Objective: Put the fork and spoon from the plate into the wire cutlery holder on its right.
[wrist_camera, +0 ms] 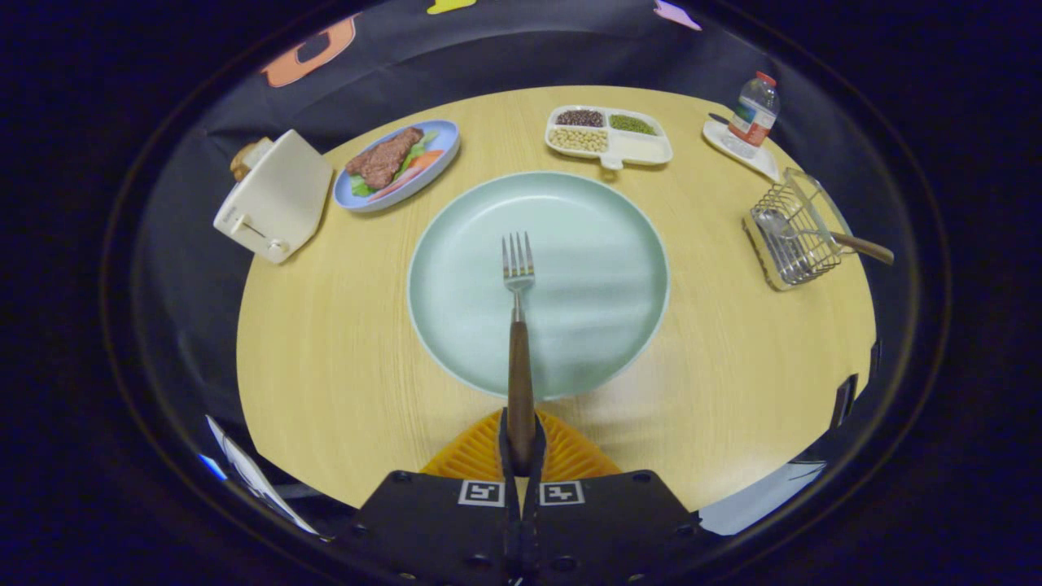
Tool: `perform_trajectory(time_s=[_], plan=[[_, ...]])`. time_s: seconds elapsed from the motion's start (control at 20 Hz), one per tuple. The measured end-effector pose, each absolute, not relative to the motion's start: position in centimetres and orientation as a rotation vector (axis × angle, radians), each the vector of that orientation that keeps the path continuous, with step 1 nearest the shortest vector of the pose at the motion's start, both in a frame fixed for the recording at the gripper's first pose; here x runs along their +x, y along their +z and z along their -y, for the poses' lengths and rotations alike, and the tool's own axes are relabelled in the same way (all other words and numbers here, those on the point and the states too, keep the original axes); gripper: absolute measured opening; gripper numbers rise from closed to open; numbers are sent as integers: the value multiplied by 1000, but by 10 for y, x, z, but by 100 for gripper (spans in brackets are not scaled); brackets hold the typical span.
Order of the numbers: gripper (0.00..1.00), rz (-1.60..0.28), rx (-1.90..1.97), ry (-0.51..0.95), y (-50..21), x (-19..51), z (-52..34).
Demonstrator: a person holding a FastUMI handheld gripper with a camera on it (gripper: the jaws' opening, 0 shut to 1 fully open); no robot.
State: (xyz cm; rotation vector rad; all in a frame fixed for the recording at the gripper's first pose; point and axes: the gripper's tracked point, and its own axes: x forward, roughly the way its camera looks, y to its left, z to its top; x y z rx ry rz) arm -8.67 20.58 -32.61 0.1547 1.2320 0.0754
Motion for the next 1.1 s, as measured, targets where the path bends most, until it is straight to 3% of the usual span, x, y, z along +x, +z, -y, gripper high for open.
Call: perform_trajectory(time_s=[0.7,1.1], plan=[[1,-976,37,220,-256,-71,-134],[1,-926,82,172,-230,-78,-49]])
